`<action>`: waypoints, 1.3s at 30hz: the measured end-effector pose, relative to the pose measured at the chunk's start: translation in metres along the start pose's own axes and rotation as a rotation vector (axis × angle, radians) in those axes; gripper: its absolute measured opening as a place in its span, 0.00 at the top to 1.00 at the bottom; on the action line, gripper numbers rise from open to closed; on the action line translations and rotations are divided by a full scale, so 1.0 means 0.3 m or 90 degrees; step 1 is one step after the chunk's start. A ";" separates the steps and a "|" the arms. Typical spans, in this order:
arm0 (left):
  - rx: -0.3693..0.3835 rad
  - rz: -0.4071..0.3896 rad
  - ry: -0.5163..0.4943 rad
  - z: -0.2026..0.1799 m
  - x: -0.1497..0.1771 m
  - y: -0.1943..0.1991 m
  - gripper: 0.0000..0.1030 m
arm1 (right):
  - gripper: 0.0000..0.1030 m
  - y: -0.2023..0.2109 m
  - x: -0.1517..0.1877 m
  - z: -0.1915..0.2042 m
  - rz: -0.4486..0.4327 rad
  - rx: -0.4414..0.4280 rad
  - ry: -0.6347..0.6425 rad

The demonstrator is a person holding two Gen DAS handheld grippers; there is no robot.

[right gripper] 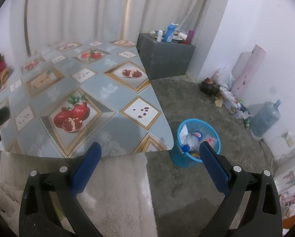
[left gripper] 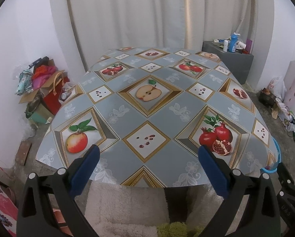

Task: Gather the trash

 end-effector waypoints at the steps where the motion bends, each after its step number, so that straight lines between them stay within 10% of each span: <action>1: -0.001 0.001 0.000 0.001 0.000 -0.001 0.05 | 0.08 0.000 -0.001 0.000 -0.001 0.001 0.000; 39: -0.002 0.014 0.002 0.016 0.023 -0.008 0.05 | 0.08 0.051 -0.017 0.040 -0.010 -0.033 0.016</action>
Point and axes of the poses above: each gripper's, at about its wrist camera, not at the fingertips, and y roughly against the way its jaws point, z to its left, x to its underside, the point moved 9 cm from there along -y, roughly the way its jaws point, and after that the axes turned 14 degrees about x, right-handed, at the moved point
